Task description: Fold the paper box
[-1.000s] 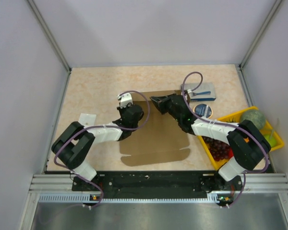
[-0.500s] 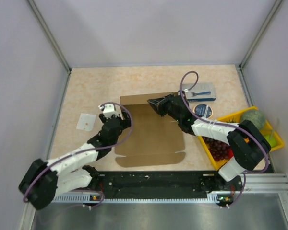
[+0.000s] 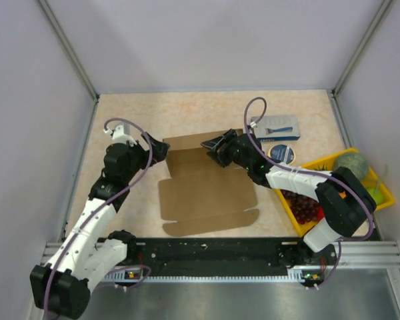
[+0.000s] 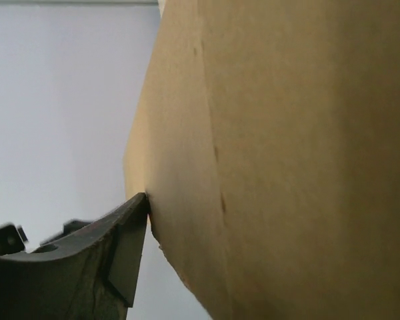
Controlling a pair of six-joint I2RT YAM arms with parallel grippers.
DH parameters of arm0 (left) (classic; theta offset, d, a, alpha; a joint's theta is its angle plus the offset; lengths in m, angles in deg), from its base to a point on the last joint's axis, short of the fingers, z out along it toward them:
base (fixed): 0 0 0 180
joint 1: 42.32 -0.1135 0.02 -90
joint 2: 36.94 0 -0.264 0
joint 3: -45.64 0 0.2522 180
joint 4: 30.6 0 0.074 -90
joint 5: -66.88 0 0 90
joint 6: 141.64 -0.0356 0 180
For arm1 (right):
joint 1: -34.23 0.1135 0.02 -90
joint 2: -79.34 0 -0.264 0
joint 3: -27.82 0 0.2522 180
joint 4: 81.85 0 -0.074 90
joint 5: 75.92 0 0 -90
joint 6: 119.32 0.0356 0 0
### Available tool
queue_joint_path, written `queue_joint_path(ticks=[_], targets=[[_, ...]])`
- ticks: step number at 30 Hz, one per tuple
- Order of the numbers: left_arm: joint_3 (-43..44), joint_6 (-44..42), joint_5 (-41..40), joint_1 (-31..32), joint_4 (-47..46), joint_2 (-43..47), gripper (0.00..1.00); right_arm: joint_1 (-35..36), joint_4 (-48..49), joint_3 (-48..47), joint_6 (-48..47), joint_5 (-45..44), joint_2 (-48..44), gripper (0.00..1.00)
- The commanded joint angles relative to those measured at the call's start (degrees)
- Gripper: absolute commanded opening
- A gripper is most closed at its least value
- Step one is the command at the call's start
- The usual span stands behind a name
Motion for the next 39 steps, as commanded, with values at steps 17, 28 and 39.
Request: queue_joint_path(ticks=[17,28,39], targets=[[4.8,-3.5,11.9,-8.2,-2.4,-18.6,0.53,-1.7,-39.5,-4.9,-59.5,7.3,-25.0,0.92],[13.3,-12.2,15.2,-8.8,8.2,-14.7,0.89,-15.3,-41.9,-1.5,-67.0,0.0,-31.8,0.87],[12.6,-17.3,9.0,-3.6,10.6,-7.0,0.88,-14.8,-45.2,-9.3,-64.6,-5.4,-27.5,0.68]])
